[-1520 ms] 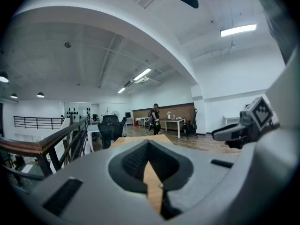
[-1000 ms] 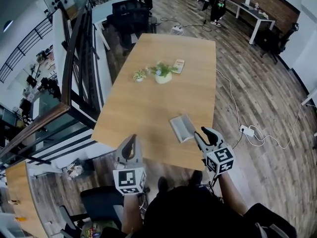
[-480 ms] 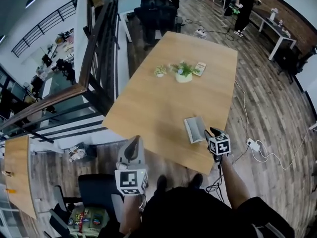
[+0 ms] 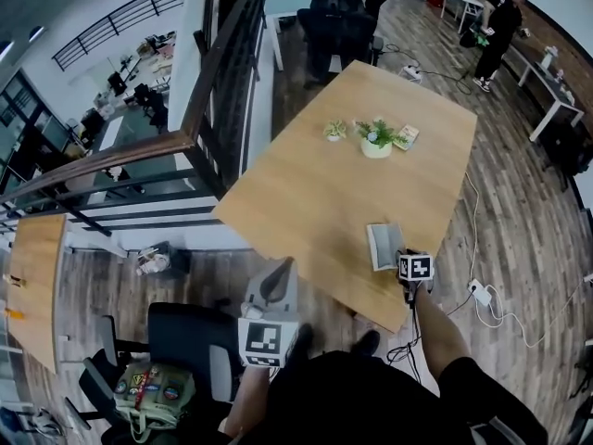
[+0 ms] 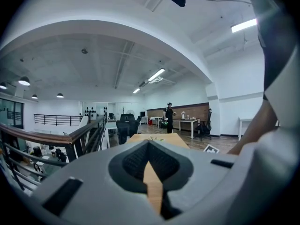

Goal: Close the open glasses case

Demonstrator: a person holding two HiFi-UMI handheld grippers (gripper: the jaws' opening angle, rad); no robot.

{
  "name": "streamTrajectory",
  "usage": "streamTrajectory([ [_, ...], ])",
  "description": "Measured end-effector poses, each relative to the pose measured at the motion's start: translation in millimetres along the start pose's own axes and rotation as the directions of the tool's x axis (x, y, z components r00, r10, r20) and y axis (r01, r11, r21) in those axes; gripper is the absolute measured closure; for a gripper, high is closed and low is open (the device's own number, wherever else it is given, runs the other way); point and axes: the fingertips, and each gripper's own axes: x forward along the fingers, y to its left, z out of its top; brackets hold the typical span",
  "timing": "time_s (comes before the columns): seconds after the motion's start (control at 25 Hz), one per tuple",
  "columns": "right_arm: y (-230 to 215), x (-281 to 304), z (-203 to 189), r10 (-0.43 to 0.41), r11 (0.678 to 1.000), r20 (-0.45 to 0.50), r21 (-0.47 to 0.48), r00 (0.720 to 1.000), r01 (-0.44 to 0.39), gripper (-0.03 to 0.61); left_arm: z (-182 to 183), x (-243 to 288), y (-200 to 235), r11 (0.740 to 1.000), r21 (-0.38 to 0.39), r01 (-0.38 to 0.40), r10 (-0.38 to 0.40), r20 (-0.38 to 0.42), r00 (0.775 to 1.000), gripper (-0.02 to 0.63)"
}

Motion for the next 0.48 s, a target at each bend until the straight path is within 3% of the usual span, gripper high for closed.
streamTrajectory([
  [0.16, -1, 5, -9, -0.023, 1.000, -0.046, -0.012, 0.999, 0.022, 0.474, 3, -1, -2, 1.000, 0.004, 0.006, -0.006, 0.004, 1.000, 0.615],
  [0.24, -4, 5, -12, -0.037, 0.999, -0.047, -0.008, 0.998, 0.037, 0.505, 2, 0, -3, 1.000, 0.014, 0.010, -0.010, 0.004, 1.000, 0.615],
  [0.48, -10, 2, -14, -0.051, 0.998, -0.025, 0.036, 0.998, 0.052, 0.519, -1, -1, -3, 1.000, -0.006, 0.007, -0.007, -0.008, 1.000, 0.615],
])
